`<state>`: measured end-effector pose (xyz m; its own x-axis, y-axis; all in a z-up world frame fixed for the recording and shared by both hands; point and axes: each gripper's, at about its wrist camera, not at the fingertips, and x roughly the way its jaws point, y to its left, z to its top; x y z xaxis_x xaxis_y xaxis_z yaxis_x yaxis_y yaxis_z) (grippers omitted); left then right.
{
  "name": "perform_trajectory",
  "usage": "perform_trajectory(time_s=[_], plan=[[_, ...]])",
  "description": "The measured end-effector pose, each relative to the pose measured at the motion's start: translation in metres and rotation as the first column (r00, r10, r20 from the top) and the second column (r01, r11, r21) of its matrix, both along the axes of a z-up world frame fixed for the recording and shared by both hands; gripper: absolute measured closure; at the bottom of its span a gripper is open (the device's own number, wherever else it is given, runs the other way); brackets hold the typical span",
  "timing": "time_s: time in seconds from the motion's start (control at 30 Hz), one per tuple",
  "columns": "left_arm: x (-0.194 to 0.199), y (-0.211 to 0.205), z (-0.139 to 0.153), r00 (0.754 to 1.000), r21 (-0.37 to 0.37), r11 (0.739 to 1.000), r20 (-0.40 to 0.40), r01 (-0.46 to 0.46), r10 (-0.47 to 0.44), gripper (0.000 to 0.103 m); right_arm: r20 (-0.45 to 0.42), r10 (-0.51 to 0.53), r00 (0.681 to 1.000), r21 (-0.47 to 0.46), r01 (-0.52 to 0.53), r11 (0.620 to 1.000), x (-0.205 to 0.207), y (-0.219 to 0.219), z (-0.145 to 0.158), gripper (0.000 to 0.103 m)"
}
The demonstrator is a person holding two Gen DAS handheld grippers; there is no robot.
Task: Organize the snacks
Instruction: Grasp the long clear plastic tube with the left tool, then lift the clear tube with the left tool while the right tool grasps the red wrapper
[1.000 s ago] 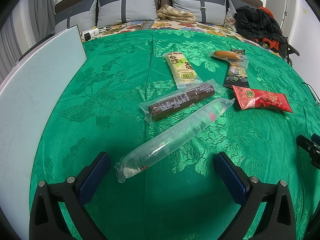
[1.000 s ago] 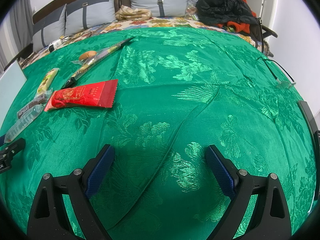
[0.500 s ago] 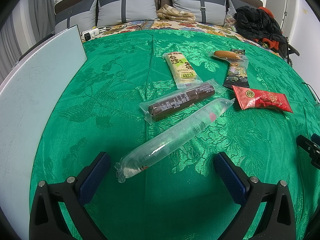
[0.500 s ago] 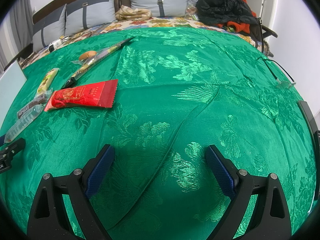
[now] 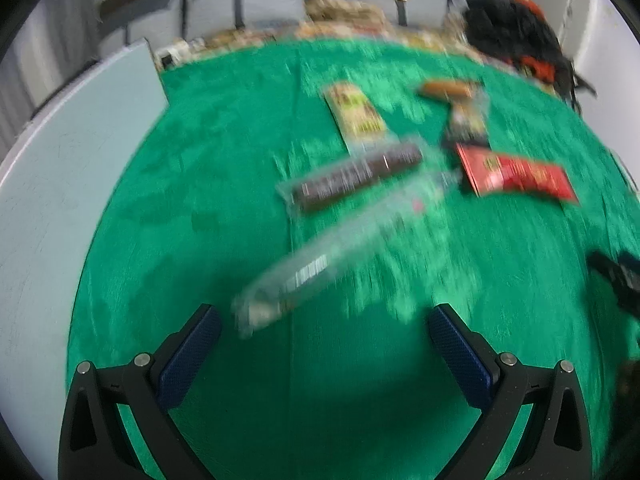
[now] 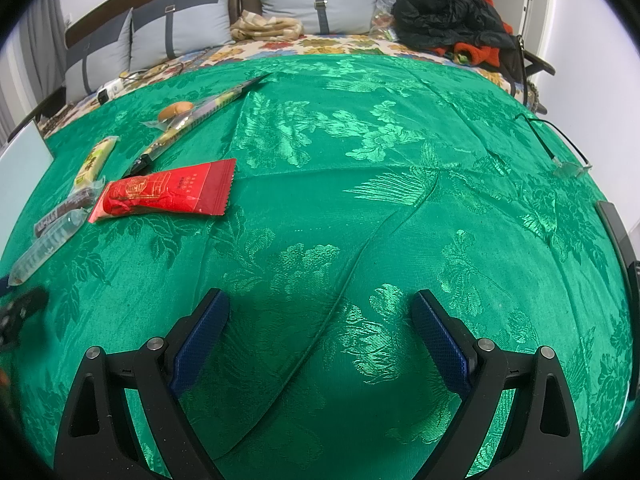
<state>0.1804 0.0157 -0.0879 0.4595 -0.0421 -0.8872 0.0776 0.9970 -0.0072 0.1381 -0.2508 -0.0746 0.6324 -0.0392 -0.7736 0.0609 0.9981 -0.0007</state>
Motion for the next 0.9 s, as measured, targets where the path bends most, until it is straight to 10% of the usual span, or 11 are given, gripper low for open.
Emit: perform_trajectory(time_s=[0.3,0.47,0.57,0.7,0.8,0.9], plan=[[0.03,-0.019,0.025,0.968,0.101,0.964,0.032,0.245,-0.249,0.005,0.0,0.0,1.0,0.0,0.0,1.0,0.0,0.0,0.0,0.008],[0.043,-0.014,0.015,0.979,0.034,0.979,-0.035,0.2,-0.198,0.069,0.0,0.0,1.0,0.0,0.0,1.0,0.0,0.0,0.0,0.008],[0.021,-0.009,0.017,0.973,-0.053,0.975,-0.07,0.214,-0.218,0.084,0.0,0.001,1.0,0.001,-0.001,1.0,0.0,0.0,0.0,0.008],[-0.019,-0.013,0.014,0.962,-0.073,0.965,-0.088,0.251,-0.257,0.079,-0.001,0.001,1.0,0.001,-0.001,1.0,0.0,0.0,0.0,0.007],[-0.02,-0.019,0.013,0.972,0.0,0.973,-0.045,0.23,-0.23,0.031,0.0,0.001,1.0,0.001,-0.001,1.0,0.0,0.0,0.0,0.007],[-0.008,-0.028,0.016,0.982,0.002,0.982,0.001,0.191,-0.191,0.028,-0.002,0.007,1.0,0.001,-0.007,1.0,0.0,0.0,0.0,0.007]])
